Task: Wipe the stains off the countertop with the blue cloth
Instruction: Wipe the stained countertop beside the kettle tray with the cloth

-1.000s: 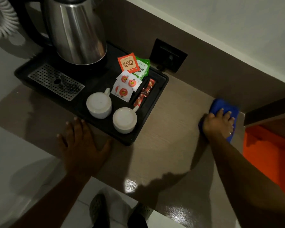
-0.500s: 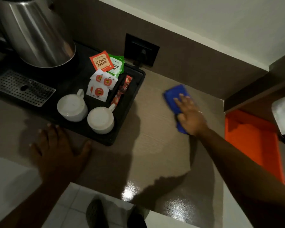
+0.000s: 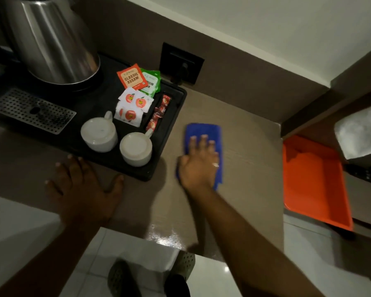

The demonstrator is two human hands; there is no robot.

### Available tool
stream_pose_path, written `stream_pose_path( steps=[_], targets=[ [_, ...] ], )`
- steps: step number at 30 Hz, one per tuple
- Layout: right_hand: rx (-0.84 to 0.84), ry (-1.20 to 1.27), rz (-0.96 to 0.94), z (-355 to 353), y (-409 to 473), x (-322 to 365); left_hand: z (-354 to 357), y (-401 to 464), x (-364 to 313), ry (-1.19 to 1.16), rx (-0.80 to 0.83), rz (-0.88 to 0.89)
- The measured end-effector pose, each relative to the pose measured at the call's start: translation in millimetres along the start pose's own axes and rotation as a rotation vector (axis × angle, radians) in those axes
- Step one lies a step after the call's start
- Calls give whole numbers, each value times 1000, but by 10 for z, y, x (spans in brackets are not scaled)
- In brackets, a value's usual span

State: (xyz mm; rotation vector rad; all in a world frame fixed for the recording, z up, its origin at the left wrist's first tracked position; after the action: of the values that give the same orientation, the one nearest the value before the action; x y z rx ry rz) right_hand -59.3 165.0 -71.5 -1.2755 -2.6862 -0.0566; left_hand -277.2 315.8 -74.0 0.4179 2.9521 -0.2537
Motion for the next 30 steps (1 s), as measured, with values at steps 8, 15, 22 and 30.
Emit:
stream_pose_path(
  steps=[8,15,22,30],
  targets=[
    [109,112,-303,-355,-1052,-1190,-24,-13,-3,-53,13,22],
    [-106,19,381,-111,-1287,-757,64,35,23,-69,24,57],
    [18,140,-97,219,-1273,1057,89,12,56,-81,-14,90],
    [33,153,-261,-22,-1812,-235,120,29,54,-88,5,83]
  ],
)
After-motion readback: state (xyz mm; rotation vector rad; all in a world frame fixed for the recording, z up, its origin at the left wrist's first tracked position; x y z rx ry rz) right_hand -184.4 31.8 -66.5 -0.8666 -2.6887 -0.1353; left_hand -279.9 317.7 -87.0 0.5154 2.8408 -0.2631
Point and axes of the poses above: each hand's wrist, its own y-axis towards the middle knuckle, its own z-axis out of the palm, x = y × z, the point moved 4 cm from there along y, towards the middle knuckle, and after that the axes turned 12 degrees about -z, right-handed, at the moved point
